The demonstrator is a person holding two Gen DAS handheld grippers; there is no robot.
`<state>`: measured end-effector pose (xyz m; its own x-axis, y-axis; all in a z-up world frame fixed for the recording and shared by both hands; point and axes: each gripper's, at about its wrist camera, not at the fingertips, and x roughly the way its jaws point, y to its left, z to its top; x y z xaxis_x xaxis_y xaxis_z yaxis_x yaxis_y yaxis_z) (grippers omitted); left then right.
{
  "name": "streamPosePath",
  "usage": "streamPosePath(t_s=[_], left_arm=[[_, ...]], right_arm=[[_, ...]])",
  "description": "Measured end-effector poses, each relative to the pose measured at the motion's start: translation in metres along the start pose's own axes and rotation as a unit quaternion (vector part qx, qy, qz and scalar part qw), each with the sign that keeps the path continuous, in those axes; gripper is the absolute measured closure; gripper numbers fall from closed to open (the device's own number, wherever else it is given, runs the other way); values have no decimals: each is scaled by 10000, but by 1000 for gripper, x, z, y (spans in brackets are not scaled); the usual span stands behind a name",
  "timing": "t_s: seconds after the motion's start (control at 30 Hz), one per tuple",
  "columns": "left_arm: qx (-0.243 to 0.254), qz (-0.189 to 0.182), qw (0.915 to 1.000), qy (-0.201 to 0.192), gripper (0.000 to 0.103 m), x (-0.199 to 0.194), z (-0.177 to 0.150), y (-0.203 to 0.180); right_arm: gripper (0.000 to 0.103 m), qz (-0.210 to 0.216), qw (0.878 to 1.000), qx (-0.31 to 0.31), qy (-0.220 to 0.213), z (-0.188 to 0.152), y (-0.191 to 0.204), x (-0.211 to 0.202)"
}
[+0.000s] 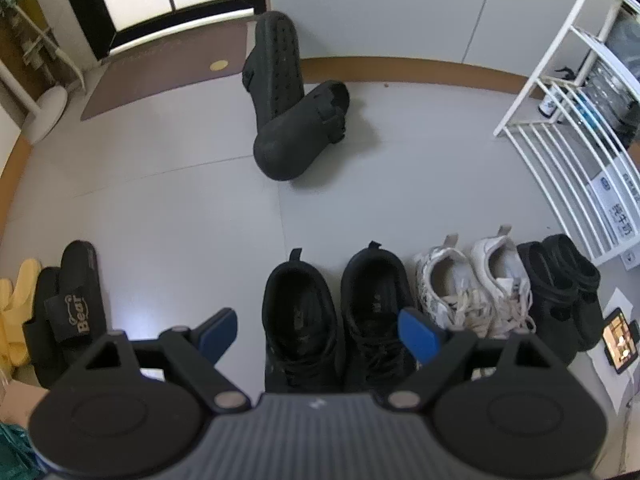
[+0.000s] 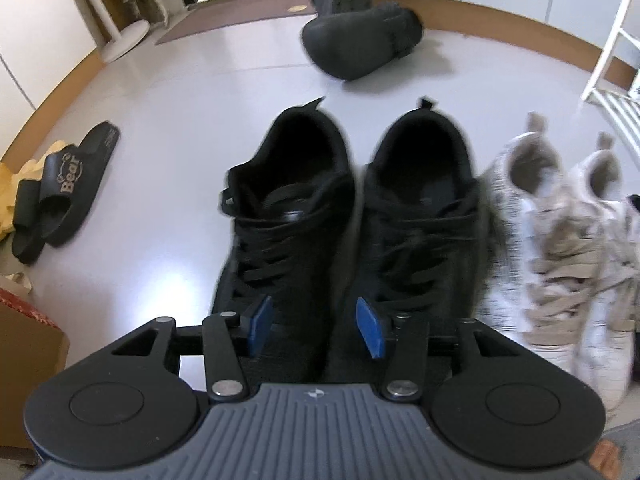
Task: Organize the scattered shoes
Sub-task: 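Open the right gripper and raise both grippers from the shoe row, then move the left gripper toward the black clogs lying by the wall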
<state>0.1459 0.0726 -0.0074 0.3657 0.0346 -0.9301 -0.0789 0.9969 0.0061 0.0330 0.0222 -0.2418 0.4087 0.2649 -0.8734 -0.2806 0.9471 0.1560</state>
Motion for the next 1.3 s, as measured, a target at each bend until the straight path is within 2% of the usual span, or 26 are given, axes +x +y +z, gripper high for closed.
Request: streamPosePath(t_s=[0.13,0.27,0.47,0.53,0.67,0.9,0.97,1.07,1.17,1.3], left_arm=[[117,-144,9997,-166,13,-14,0,-5],[140,-292,9985,-436,13,-32,3,-10],[-29,-400,9953,-881,13,-56,10,-12],[-62,-467,9940,-984,11,-63,12,-12],[-59,-529,9932,-1032,11,-67,14,-15],[-95,-611,9928,-1022,11,-69,10,-19],[-122,-653,9926,-1015,11,-69,11,-19],[-167,-769,9918,-1006,11,-71,13,-20],[-215,-914,9901,-1043,11,-73,17,-18],[-553,-1051,9866,-1121,11,-73,25,-5]], right_arm=[[51,-187,9996,168,-125,8,-24,-24],[50,-317,9979,423,-375,22,-52,-65],[37,-675,9936,490,-758,38,-78,-133],[30,-782,9913,554,-907,39,-85,-156],[23,-801,9883,717,-1084,43,-98,-196],[22,-741,9830,1044,-1318,56,-131,-266],[21,-753,9830,1019,-1328,60,-137,-282],[15,-753,9827,919,-1420,67,-150,-308],[14,-798,9801,946,-1550,70,-170,-329],[14,-914,9762,1112,-1624,73,-197,-346]])
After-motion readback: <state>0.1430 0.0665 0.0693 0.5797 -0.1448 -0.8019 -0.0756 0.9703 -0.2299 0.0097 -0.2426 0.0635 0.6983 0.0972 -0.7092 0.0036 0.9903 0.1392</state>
